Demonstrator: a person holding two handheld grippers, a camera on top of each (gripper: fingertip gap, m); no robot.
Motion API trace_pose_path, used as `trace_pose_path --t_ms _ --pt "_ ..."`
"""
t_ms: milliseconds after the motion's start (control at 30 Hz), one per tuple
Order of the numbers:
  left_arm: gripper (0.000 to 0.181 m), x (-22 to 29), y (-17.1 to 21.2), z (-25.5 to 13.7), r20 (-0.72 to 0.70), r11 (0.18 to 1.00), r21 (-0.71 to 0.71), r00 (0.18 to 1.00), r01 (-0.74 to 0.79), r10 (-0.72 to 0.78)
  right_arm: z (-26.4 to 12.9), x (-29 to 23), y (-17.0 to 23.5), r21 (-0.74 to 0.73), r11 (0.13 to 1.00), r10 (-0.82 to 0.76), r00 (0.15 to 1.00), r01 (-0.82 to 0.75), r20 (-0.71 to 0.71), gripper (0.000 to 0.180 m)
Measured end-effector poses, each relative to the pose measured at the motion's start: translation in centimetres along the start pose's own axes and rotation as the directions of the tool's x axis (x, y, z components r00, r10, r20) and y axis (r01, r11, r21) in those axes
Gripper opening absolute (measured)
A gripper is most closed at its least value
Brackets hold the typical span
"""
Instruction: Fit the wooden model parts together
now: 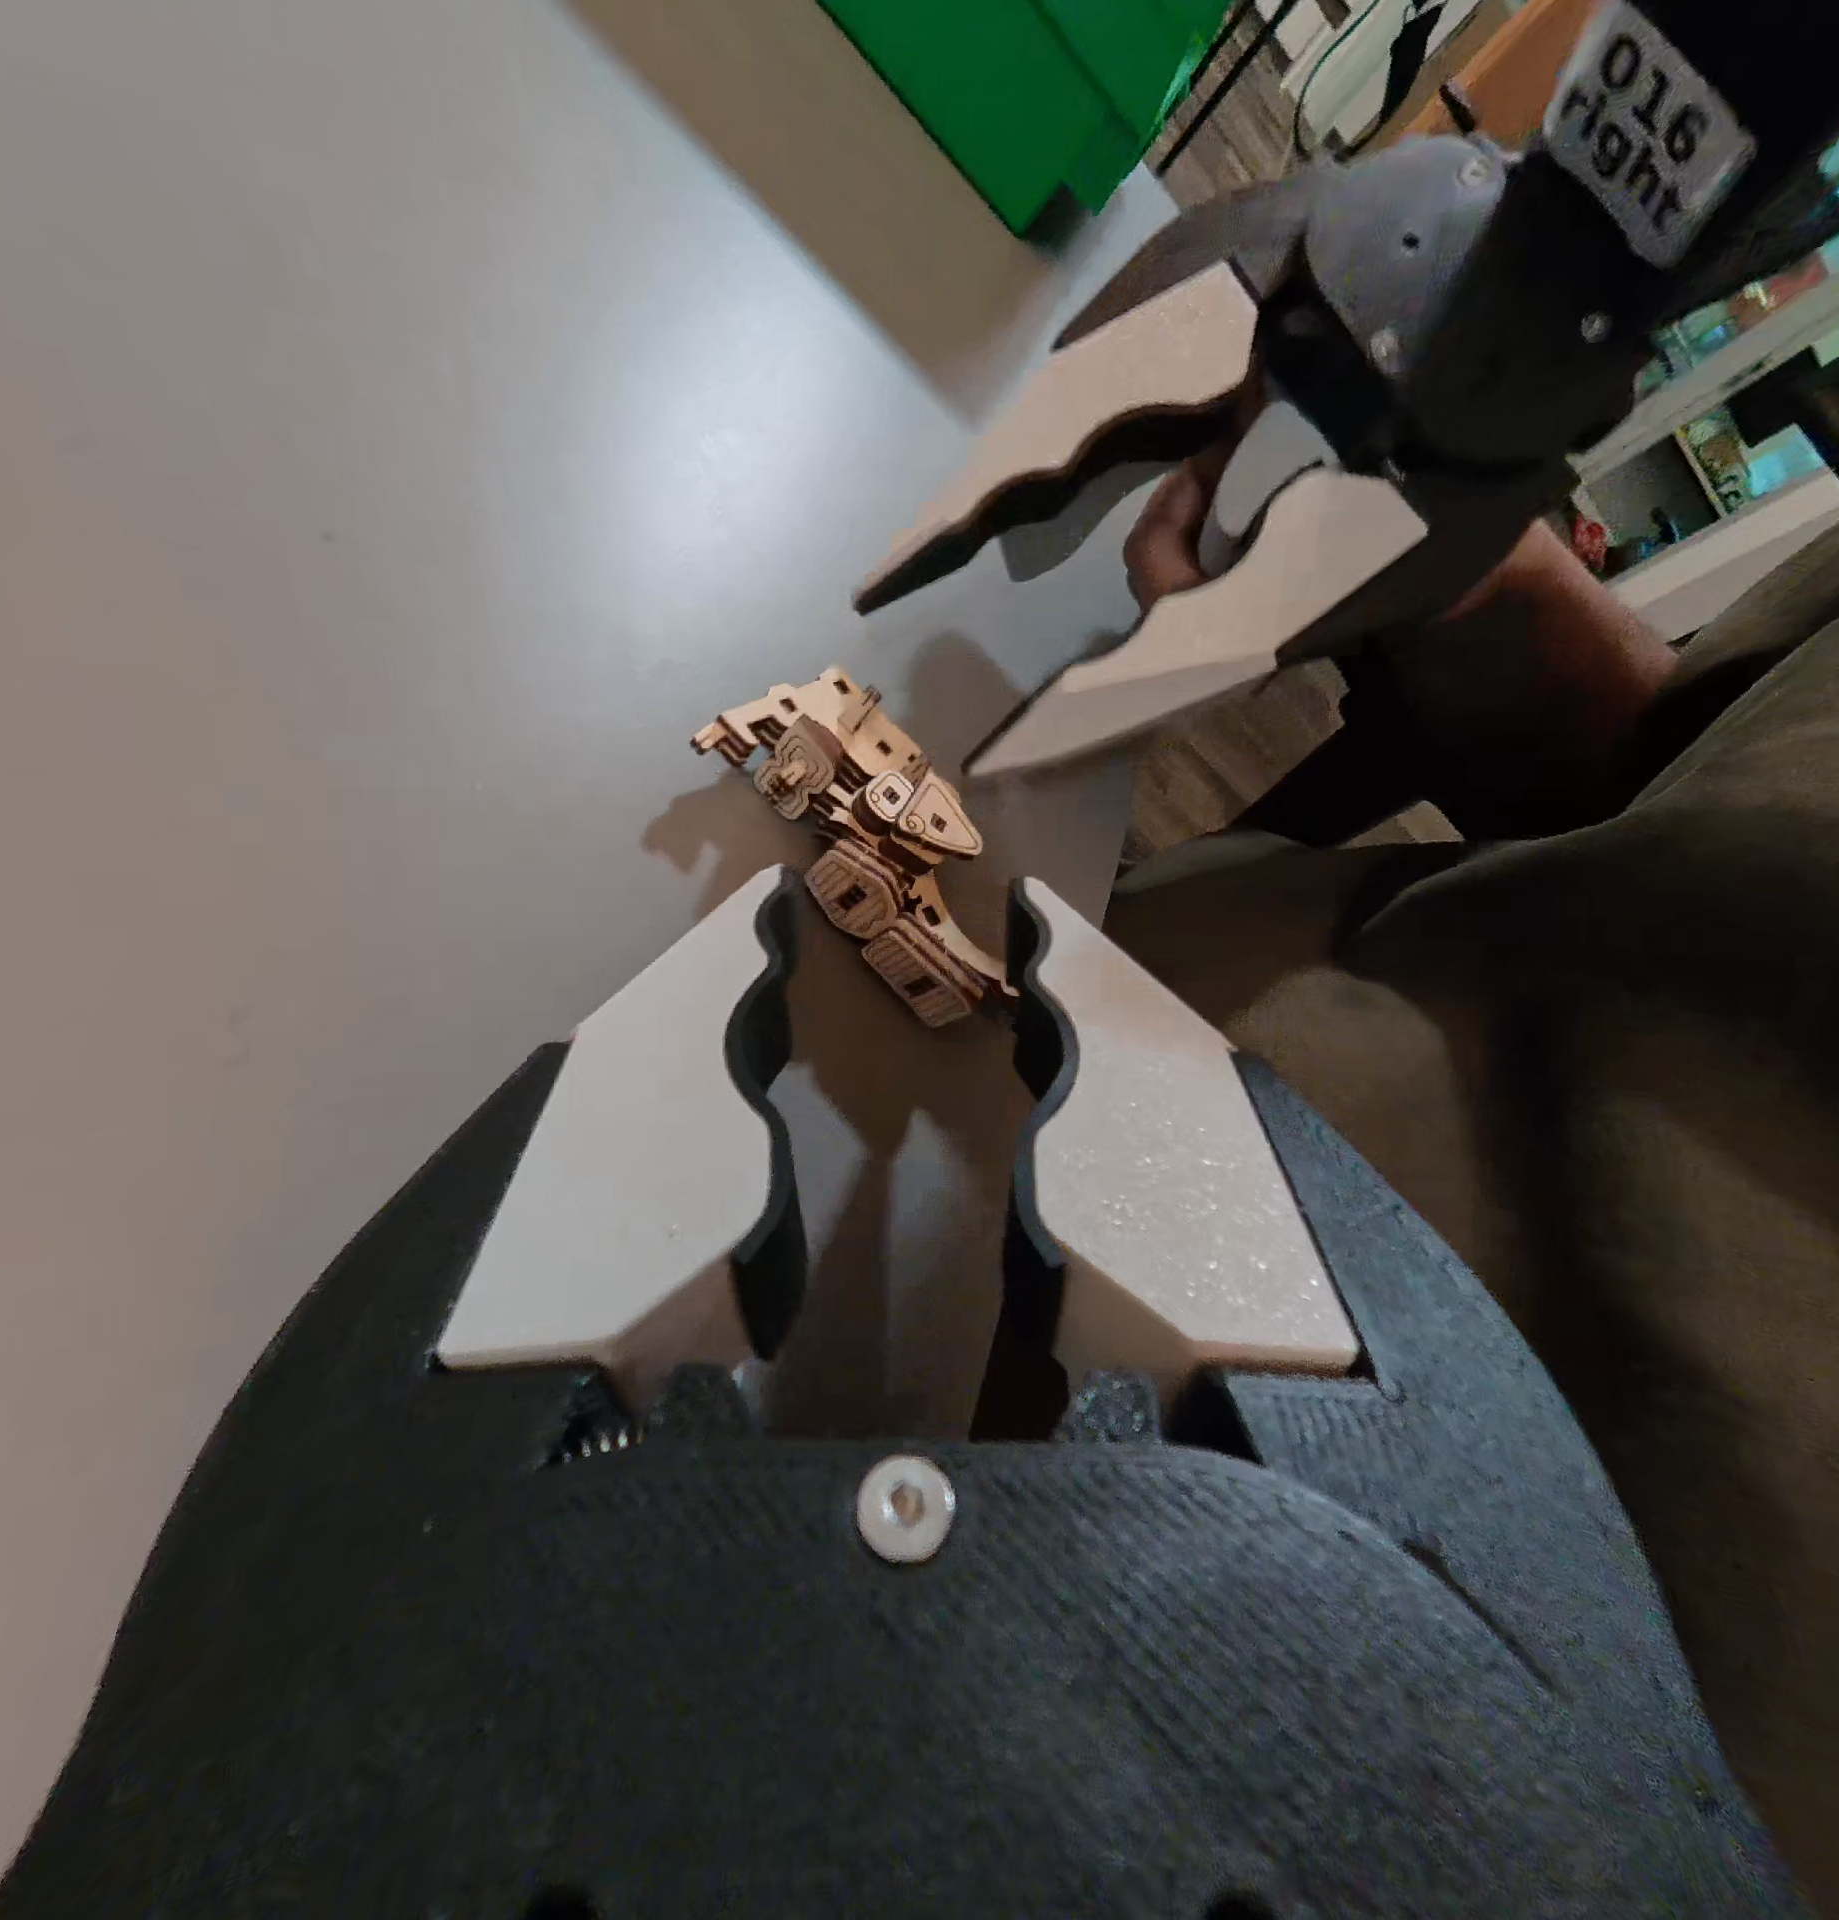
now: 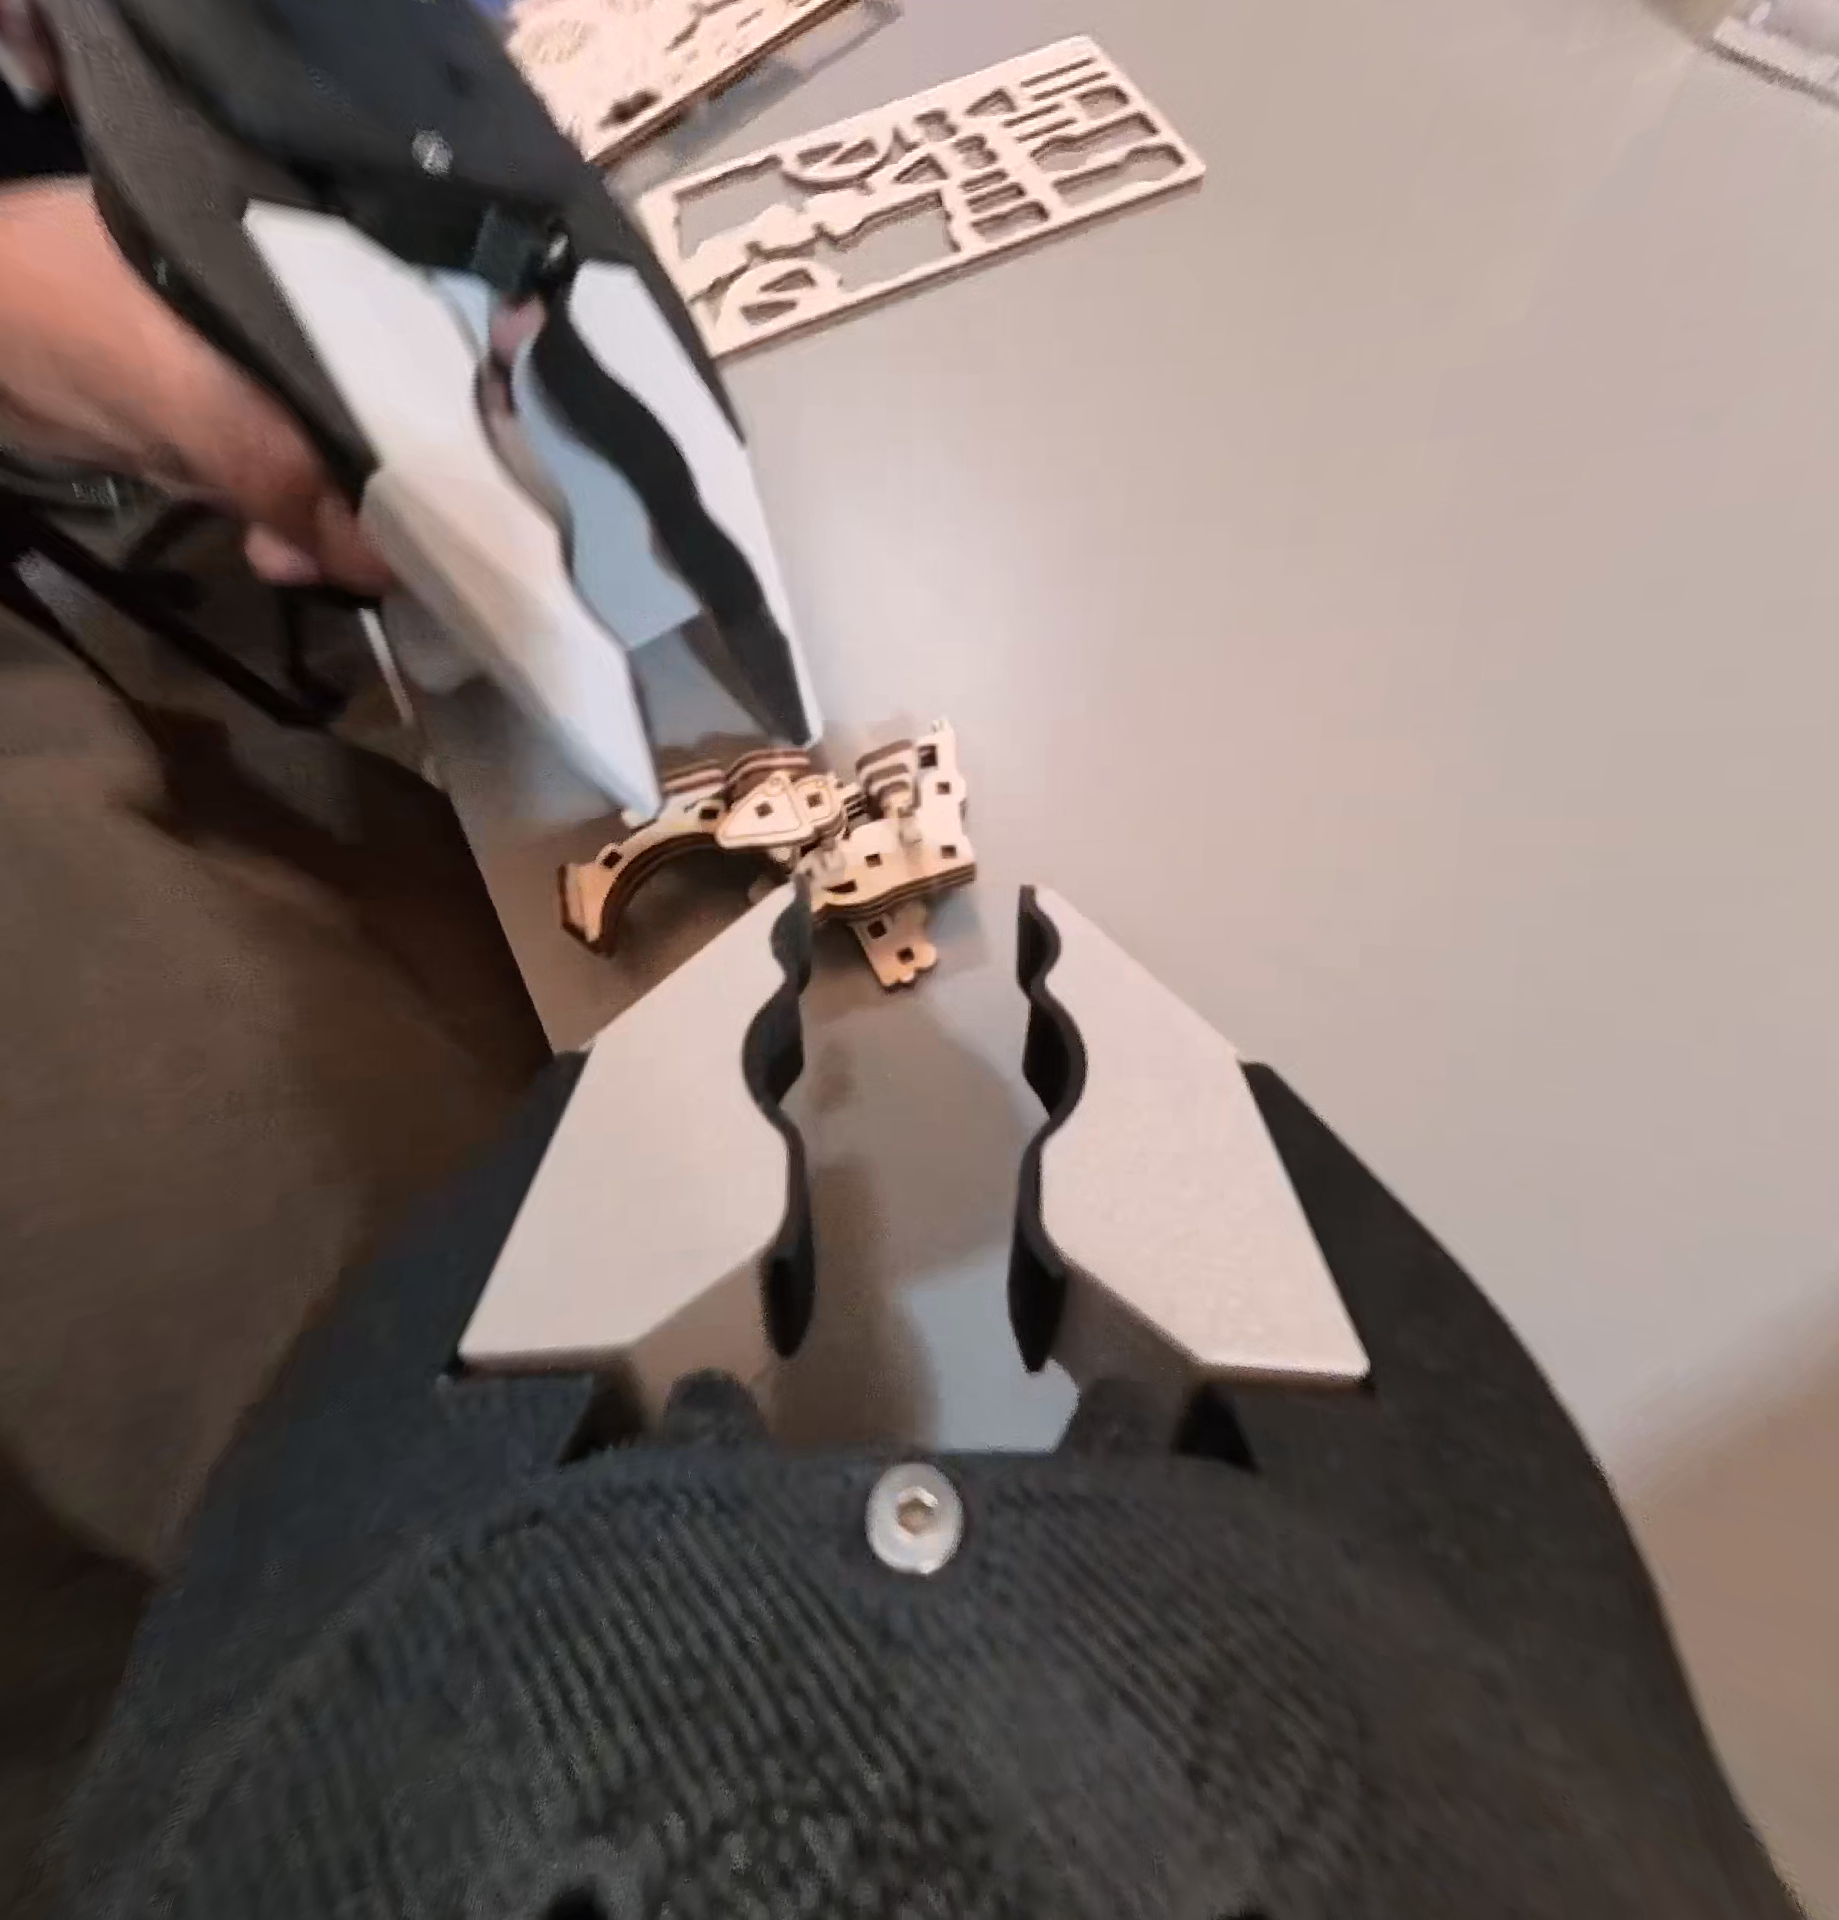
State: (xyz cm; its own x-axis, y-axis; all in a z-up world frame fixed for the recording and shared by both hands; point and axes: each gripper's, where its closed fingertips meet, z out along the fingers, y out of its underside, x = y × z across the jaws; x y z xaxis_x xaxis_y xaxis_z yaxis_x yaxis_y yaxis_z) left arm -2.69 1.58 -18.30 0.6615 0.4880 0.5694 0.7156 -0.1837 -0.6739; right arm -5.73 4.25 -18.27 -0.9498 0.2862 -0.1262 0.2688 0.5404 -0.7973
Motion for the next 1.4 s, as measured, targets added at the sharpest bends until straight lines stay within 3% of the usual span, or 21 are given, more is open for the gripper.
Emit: trace_pose_path --t_ms 167,433,700,867,1033,1167,1300,1400 --pt "0.037 0.0 0.6 0.8 0.012 0.999 -0.048 1.000 -0.017 0.018 0.4 0.0 -0.4 0.043 0.959 0.272 0.952 -0.280 0.140 0.037" --pt "0.019 -0.3 0.8 1.0 0.035 0.998 -0.059 0.999 -0.001 0.003 0.8 -0.3 0.2 -0.019 0.887 0.452 0.862 -0.461 0.228 0.022" --pt "0.020 -0.1 0.6 0.8 0.059 0.998 -0.044 0.997 -0.051 0.054 0.3 -0.8 -1.0 0.010 0.838 0.514 0.797 -0.545 0.316 0.013" --pt "0.034 0.3 -0.1 0.4 0.062 0.998 0.001 0.996 -0.061 0.061 -0.8 -1.2 -3.1 0.088 0.773 0.541 0.726 -0.628 0.424 0.008" --pt "0.043 0.7 -1.8 -0.7 0.102 0.990 0.100 0.991 -0.100 0.090 -2.4 -1.0 -5.2 0.238 0.762 0.472 0.768 -0.603 0.433 0.007" --pt "0.040 1.9 -3.9 -2.1 0.145 0.957 0.227 0.978 -0.182 0.152 -4.1 -0.5 -7.3 0.413 0.727 0.414 0.830 -0.549 0.375 0.007" --pt "0.026 4.3 -5.2 -3.0 0.139 0.910 0.330 0.967 -0.250 0.215 -5.1 -1.0 -8.8 0.559 0.795 0.223 0.971 -0.235 0.091 0.007" --pt "0.025 5.1 -5.1 -2.8 0.141 0.904 0.346 0.966 -0.252 0.215 -5.7 -3.1 -10.0 0.603 0.796 0.090 0.995 -0.047 -0.041 0.007"
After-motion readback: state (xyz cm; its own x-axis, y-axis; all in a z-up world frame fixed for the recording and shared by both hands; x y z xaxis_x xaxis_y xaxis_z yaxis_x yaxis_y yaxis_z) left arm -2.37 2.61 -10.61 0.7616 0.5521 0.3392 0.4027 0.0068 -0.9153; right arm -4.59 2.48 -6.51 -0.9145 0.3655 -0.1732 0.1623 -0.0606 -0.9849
